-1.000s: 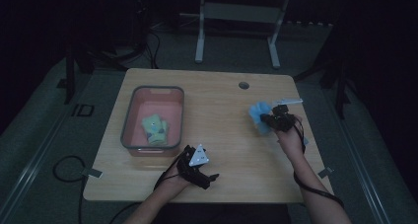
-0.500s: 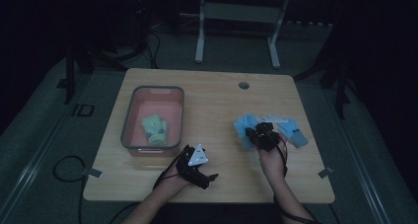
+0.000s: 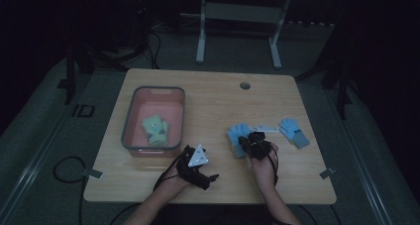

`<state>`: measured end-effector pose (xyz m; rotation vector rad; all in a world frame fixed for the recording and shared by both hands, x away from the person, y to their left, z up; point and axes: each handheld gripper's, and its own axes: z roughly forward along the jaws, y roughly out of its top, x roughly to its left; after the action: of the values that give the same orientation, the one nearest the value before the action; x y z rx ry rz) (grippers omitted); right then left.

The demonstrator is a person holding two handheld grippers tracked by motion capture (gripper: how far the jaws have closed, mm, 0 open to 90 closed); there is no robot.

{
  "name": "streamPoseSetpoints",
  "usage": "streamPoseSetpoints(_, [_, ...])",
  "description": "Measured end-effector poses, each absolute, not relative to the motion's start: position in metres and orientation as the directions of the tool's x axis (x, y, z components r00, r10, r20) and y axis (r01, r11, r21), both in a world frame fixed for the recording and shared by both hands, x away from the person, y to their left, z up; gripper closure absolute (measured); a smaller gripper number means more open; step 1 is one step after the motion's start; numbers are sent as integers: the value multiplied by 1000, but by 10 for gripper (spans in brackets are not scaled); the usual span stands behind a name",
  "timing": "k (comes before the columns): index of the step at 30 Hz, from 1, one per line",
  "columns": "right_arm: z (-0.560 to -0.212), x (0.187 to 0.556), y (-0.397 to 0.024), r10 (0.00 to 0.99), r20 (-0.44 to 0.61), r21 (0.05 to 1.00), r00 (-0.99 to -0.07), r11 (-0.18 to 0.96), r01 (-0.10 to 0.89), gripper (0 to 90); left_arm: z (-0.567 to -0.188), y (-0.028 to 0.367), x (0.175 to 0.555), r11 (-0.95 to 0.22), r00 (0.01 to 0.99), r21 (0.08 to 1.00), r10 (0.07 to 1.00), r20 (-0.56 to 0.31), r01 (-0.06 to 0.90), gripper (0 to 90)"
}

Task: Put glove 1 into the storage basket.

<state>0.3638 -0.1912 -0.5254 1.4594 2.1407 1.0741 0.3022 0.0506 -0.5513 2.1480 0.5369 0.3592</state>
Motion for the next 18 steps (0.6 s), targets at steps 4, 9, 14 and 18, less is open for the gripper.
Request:
streamPoseSetpoints(4, [-539,366,-189,911,114,721,-397,199,664,867,-552,51,301,-533,865,813,497,75,236,17])
streamPoseSetpoints(9, [-550,367,-190,915,125,713,-383,185,676,810,-552,51,302,-531,864,814,497,74,236,17])
streamPoseSetpoints(14, [-540,367,-190,904,131,724,-406,192,662,695,-552,51,301,-534,867,813,493,74,233,17])
streamPoseSetpoints(18, [-520,368,-201,889,110,760,-444,213,615,654,-552,52,302,-529,867,815,494,70,236,17])
